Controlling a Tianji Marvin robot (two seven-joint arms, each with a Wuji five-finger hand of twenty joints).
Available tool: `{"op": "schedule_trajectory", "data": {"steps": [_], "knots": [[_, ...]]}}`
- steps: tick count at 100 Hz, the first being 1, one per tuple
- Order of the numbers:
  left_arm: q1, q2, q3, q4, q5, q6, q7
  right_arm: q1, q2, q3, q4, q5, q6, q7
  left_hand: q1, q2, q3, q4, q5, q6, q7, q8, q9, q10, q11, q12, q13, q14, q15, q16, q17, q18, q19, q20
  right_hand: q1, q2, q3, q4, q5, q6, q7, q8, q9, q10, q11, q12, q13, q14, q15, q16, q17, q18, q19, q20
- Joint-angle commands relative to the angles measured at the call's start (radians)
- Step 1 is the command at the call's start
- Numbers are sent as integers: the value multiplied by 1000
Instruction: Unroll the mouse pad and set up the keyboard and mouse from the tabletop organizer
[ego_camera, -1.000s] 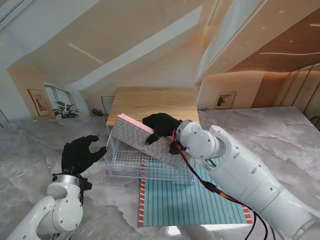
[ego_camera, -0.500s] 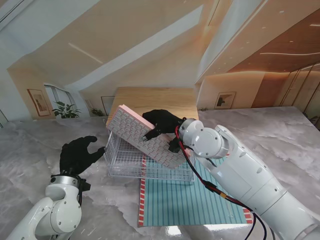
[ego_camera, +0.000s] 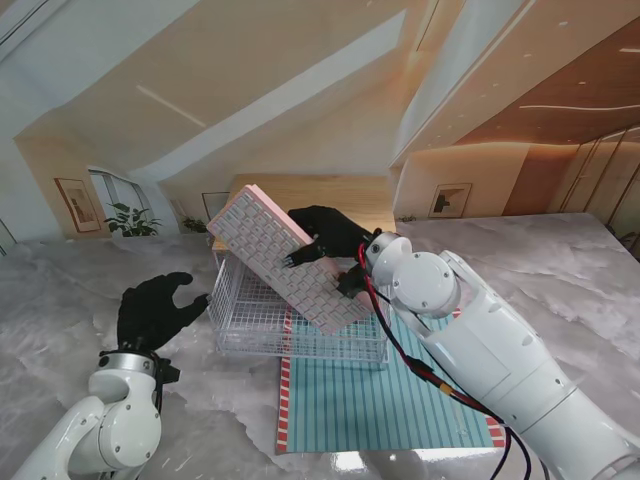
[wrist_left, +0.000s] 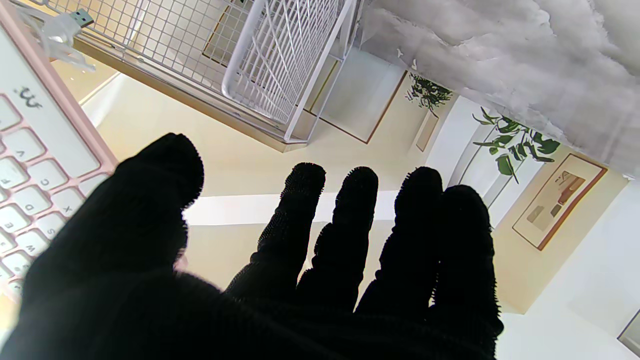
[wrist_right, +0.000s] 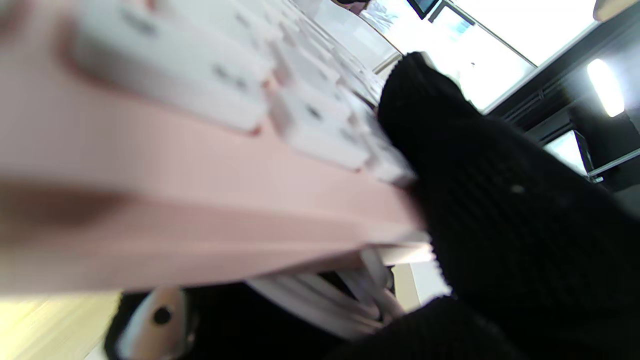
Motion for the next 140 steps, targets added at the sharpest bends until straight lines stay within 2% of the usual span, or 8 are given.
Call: {"op": "schedule_trajectory", "data": {"steps": [1, 45, 87, 113, 140], "knots": [[9, -3, -1, -10, 3, -7, -11, -6, -9, 1, -18, 12, -12, 9, -18, 24, -24, 31, -13, -3, -12, -6, -24, -7, -5, -13, -22, 4, 1, -2, -10, -28, -7, -5, 139, 114, 147, 19, 87, -103, 53, 23, -24, 27, 29, 18, 80, -68, 39, 2, 33, -60, 107, 37], [25, -3, -10, -18, 10, -6, -5, -32, -24, 0, -37, 80, -68, -26, -18, 21, -22, 31, -8, 1, -15, -8, -20, -5, -6, -14, -21, 7, 1, -4, -10, -28, -6, -7, 139, 114, 146, 19, 90, -106, 49, 26, -23, 27, 29, 18, 78, -68, 38, 5, 30, -56, 106, 41], [64, -5, -57, -35, 28, -21, 23, -49, -39, -18, -42, 169, -133, -39, -18, 22, -21, 29, -8, 1, -16, -9, -23, -6, -7, -14, -24, 5, 0, -7, -10, -28, -6, -7, 139, 114, 146, 19, 93, -110, 43, 34, -23, 25, 27, 20, 78, -68, 37, 7, 26, -54, 106, 45], [97, -8, -103, -43, 43, -41, 54, -42, -47, -40, -28, 260, -156, 1, -16, 25, -21, 29, -8, 3, -18, -9, -21, -5, -7, -14, -24, 5, 0, -7, -10, -28, -6, -7, 138, 114, 146, 19, 94, -111, 40, 38, -24, 22, 25, 23, 77, -68, 37, 8, 26, -53, 105, 47], [143, -11, -161, -53, 67, -61, 87, 2, -64, -106, 39, 358, -189, 79, -15, 22, -22, 29, -8, 4, -20, -10, -23, -6, -9, -15, -28, 5, -3, -9, -12, -30, -8, -9, 139, 116, 145, 19, 94, -111, 39, 40, -25, 20, 23, 26, 74, -69, 36, 10, 22, -53, 105, 49]]}}
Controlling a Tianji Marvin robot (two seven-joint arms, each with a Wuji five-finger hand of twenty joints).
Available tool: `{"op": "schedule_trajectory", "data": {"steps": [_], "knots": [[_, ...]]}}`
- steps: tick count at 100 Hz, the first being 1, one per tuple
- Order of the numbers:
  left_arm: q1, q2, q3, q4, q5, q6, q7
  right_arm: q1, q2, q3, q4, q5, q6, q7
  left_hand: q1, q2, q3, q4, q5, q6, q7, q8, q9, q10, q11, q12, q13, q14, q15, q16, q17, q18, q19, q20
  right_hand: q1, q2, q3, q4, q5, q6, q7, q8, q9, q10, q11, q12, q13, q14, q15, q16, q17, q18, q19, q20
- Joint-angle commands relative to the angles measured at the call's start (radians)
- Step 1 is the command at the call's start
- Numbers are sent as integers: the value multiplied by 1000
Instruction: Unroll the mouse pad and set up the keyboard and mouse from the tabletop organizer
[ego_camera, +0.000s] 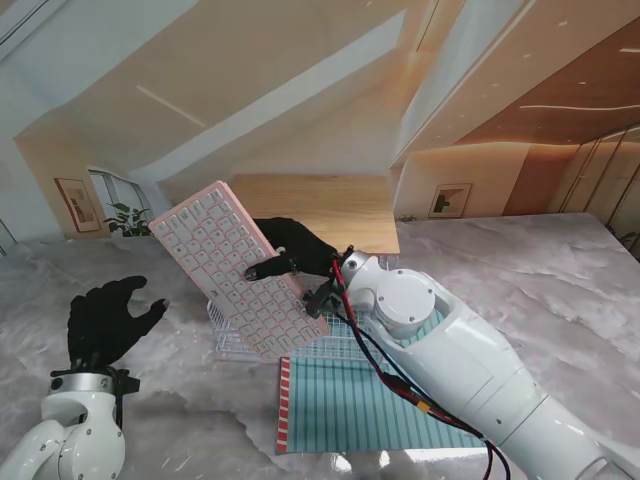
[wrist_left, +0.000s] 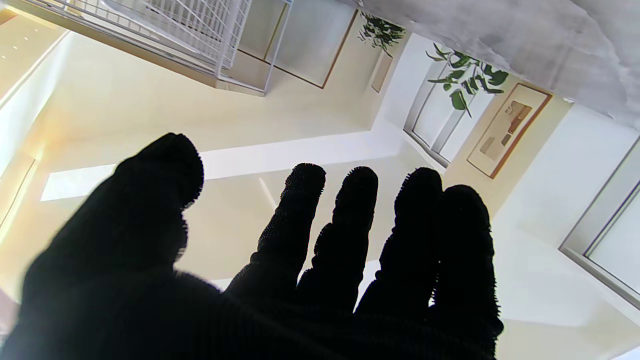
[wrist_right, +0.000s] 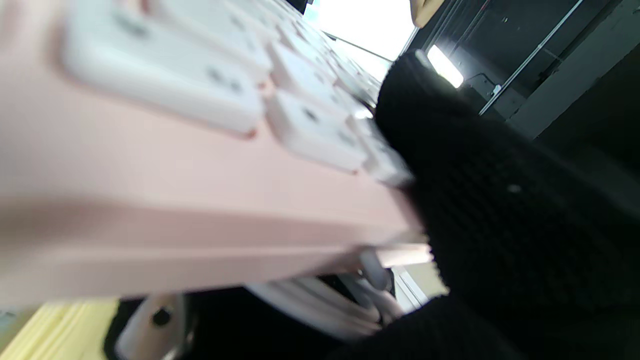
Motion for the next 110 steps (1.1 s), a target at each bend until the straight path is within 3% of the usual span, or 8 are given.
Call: {"op": "schedule_trajectory", "data": {"steps": [1, 33, 79, 110], "knots": [[18, -3, -11, -10, 2, -7, -1, 7, -14, -14, 7, 9, -8, 25, -15, 23, -22, 29, -8, 4, -11, -10, -23, -4, -9, -15, -22, 5, -2, -8, -12, -29, -9, -8, 132, 116, 144, 19, 85, -111, 41, 32, -25, 15, 23, 23, 74, -69, 22, 6, 22, -57, 105, 37], [57, -7, -59, -19, 13, -32, 33, 74, -40, -110, 109, 84, -49, 132, -14, 22, -22, 29, -8, 4, -13, -11, -24, -5, -10, -16, -22, 6, -3, -8, -12, -30, -11, -10, 132, 119, 142, 20, 81, -111, 38, 35, -27, 13, 21, 27, 72, -69, 21, 9, 19, -57, 104, 41], [85, -9, -97, -27, 24, -50, 51, 171, -117, -249, 310, 175, -117, 303, -14, 22, -23, 29, -8, 5, -14, -11, -23, -6, -10, -16, -23, 3, -4, -9, -12, -31, -13, -11, 133, 121, 142, 22, 80, -112, 35, 43, -32, 13, 18, 38, 71, -69, 20, 13, 5, -55, 112, 52], [90, -9, -111, -29, 33, -53, 49, 211, -126, -304, 350, 155, -123, 367, -14, 20, -23, 29, -7, 6, -18, -13, -25, -6, -13, -17, -26, 3, -8, -11, -16, -33, -20, -15, 133, 124, 140, 23, 78, -110, 34, 47, -34, 13, 18, 42, 71, -69, 19, 15, 5, -56, 112, 56]]}}
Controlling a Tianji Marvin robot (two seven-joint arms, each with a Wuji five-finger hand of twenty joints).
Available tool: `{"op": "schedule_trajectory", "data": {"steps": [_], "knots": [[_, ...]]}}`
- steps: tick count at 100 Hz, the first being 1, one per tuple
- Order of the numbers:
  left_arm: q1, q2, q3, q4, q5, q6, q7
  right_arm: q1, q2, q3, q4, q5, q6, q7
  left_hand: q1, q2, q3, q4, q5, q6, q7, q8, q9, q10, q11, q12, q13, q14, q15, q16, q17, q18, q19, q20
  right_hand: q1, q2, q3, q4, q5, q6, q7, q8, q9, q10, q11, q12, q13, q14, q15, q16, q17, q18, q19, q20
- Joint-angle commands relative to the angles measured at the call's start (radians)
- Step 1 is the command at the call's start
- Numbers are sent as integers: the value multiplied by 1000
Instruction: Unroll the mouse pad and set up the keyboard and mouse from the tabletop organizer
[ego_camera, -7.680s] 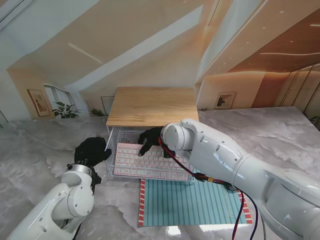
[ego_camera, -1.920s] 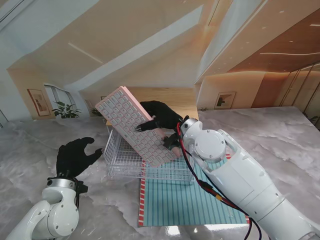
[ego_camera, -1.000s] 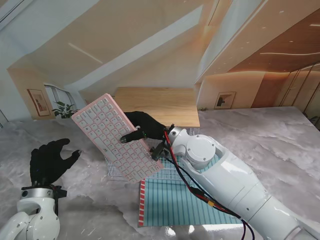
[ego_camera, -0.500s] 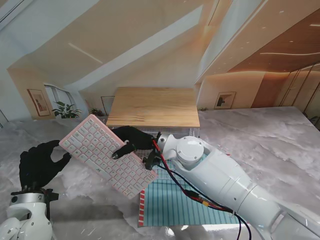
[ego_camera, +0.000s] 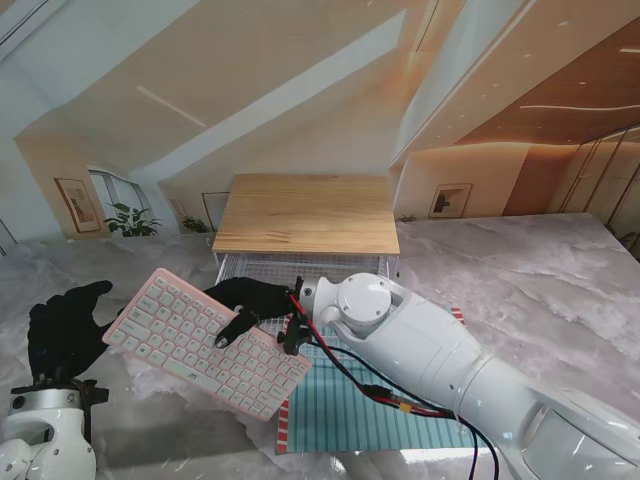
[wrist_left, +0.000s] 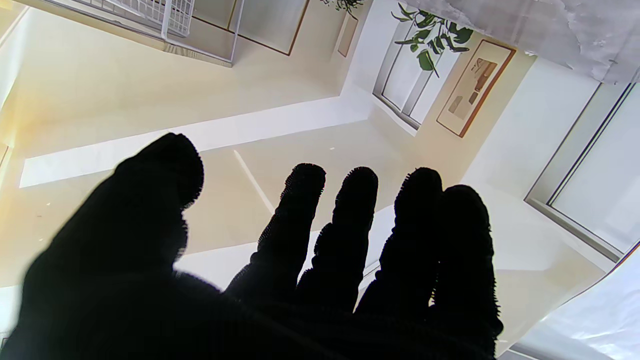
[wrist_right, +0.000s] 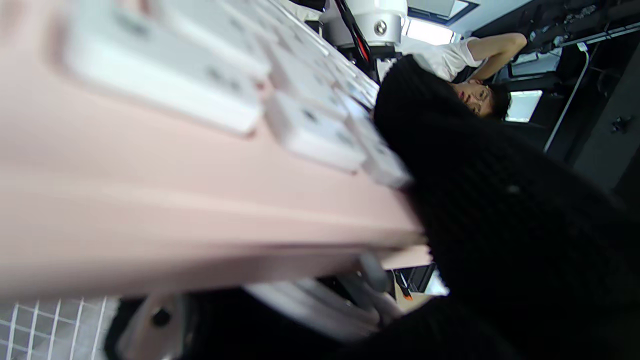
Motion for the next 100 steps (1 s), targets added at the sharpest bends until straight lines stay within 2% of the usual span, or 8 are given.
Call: {"op": "schedule_trajectory", "data": {"steps": [1, 24, 34, 50, 100], "knots": [[5, -3, 0, -8, 2, -6, -11, 4, -5, -5, -1, -16, 0, 13, -13, 20, -23, 29, -6, 6, -15, -12, -25, -6, -10, -8, -27, 3, -8, -10, -15, -30, -13, -6, 132, 120, 132, 22, 77, -110, 34, 24, -25, 9, 18, 19, 71, -69, 10, 4, 12, -58, 112, 31], [1, -2, 2, -5, 2, -6, -15, -13, -3, -4, 1, -55, 27, -27, -12, 21, -22, 29, -6, 6, -16, -12, -25, -6, -10, -8, -27, 2, -9, -10, -16, -30, -15, -7, 136, 114, 136, 24, 78, -104, 36, 27, -25, 16, 20, 23, 68, -64, 12, 6, 15, -54, 117, 31], [-2, -1, 5, -4, 2, -6, -18, -15, 1, -18, 2, -101, 19, -61, -13, 20, -21, 29, -5, 7, -16, -12, -23, -7, -9, -8, -26, 2, -9, -10, -16, -30, -15, -7, 134, 115, 136, 23, 77, -104, 37, 27, -23, 15, 20, 23, 69, -65, 14, 9, 19, -54, 117, 28], [-6, 0, 11, -2, 1, -3, -23, -22, -1, -27, 4, -122, 19, -80, -13, 20, -21, 29, -5, 8, -16, -12, -23, -5, -9, -8, -25, 2, -9, -10, -16, -30, -14, -8, 134, 114, 138, 23, 79, -104, 37, 26, -23, 16, 20, 22, 70, -62, 14, 11, 20, -53, 118, 26], [-11, 1, 13, 0, 3, -5, -26, 38, -44, -116, 87, -142, -43, -13, -14, 19, -20, 29, -3, 8, -16, -12, -22, -7, -9, -8, -25, 2, -9, -10, -16, -31, -15, -9, 133, 118, 135, 23, 75, -105, 37, 26, -25, 14, 21, 21, 70, -62, 13, 13, 19, -51, 120, 22]]}}
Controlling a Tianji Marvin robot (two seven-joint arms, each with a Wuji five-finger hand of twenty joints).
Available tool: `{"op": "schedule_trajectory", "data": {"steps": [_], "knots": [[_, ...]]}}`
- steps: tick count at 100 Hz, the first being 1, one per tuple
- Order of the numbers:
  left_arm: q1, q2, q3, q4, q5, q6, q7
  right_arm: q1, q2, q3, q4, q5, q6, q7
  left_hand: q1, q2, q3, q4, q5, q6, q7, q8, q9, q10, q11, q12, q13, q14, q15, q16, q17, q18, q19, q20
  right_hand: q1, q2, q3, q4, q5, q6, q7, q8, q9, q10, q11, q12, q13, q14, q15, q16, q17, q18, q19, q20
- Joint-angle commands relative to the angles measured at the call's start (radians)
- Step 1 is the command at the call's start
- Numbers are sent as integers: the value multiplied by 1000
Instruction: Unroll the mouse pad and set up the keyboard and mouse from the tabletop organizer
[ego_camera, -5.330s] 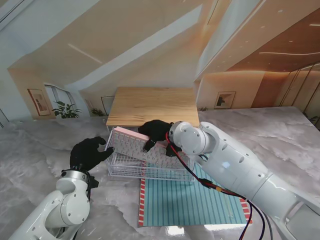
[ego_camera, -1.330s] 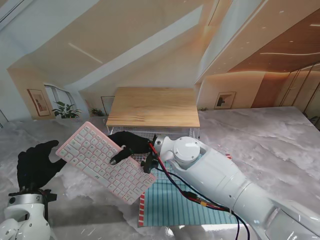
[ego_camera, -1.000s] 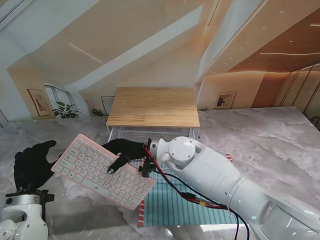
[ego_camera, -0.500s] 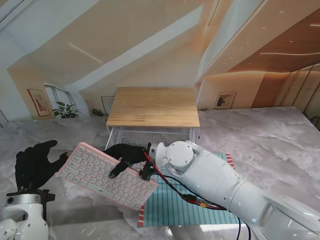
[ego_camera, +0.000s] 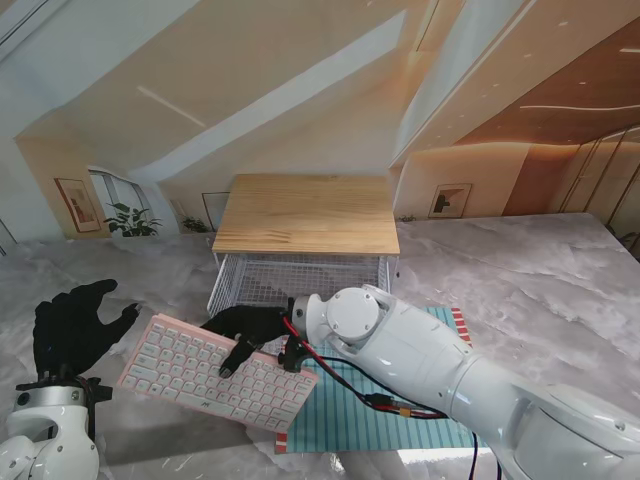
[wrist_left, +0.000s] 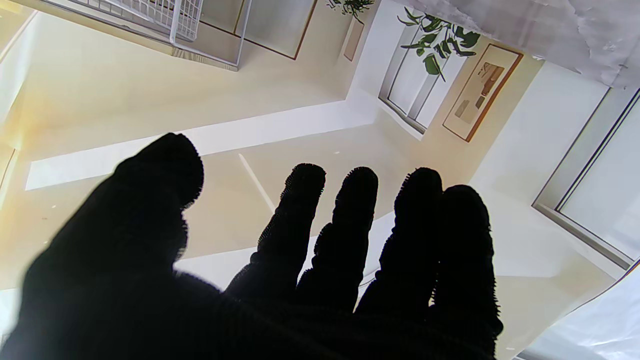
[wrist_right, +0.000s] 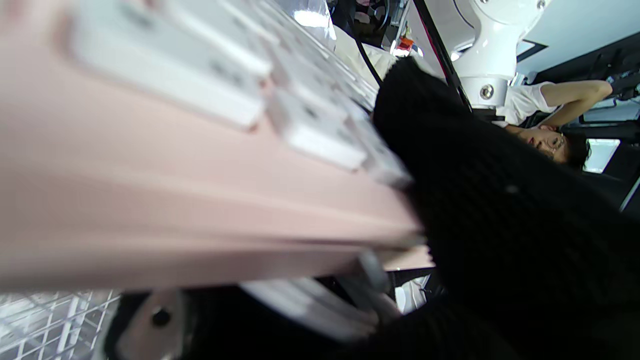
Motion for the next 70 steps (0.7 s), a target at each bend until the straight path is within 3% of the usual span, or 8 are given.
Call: {"op": "schedule_trajectory", "data": {"steps": [1, 54, 70], "knots": [[2, -1, 1, -2, 3, -5, -14, 11, -16, -10, 5, -10, -14, 18, -12, 19, -20, 29, -3, 9, -14, -11, -22, -5, -9, -8, -26, 2, -9, -3, -16, -31, -5, -5, 132, 112, 134, 23, 74, -105, 37, 18, -25, 12, 21, 18, 70, -63, 9, 10, 19, -52, 120, 21], [6, -1, -4, -2, 3, -8, -13, 73, -129, -82, 166, -25, -66, 97, -14, 17, -19, 29, -3, 7, -14, -11, -20, -5, -9, -8, -26, 2, -10, -3, -16, -32, -5, -6, 130, 122, 119, 24, 61, -108, 36, 18, -31, 10, 20, 14, 70, -63, 9, 12, 18, -56, 127, 18], [8, -1, -8, -2, 3, -9, -13, 75, -157, -93, 205, -45, -85, 92, -14, 17, -18, 29, -3, 7, -14, -11, -21, -6, -10, -8, -27, 2, -11, -4, -17, -33, -6, -6, 130, 128, 111, 26, 53, -107, 36, 17, -35, 11, 20, 10, 68, -61, 6, 11, 21, -56, 129, 14]]}}
